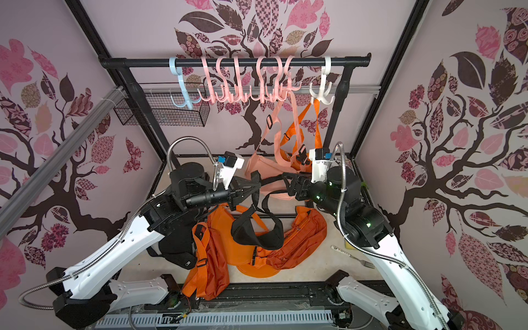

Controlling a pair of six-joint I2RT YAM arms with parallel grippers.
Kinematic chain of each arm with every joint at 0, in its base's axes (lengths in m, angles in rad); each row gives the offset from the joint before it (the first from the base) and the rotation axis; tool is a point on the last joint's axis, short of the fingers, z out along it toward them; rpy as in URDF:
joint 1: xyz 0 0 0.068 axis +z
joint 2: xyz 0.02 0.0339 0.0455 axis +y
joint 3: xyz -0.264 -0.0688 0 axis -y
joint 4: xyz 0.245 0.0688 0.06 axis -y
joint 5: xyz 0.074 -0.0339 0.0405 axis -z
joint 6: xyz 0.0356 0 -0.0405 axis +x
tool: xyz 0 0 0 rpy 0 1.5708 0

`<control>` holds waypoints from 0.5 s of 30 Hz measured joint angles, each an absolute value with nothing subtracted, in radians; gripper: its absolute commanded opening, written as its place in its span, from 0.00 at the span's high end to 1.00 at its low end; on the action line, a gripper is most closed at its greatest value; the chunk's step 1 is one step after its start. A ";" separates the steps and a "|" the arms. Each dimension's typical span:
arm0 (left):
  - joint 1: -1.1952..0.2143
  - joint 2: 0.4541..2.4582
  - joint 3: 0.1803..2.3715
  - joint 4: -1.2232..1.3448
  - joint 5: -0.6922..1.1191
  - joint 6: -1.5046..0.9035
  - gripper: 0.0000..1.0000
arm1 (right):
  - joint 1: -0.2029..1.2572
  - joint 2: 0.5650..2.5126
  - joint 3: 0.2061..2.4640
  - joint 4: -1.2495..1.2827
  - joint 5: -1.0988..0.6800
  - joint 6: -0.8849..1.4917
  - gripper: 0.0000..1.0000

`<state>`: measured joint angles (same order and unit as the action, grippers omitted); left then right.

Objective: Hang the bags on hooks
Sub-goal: Hang the bag on the hook.

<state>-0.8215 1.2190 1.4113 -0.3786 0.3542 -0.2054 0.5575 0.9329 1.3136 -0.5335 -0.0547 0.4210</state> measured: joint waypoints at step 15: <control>-0.820 1.166 1.462 -0.523 0.382 -0.149 1.00 | 0.558 0.923 0.952 -0.431 -0.220 0.752 0.12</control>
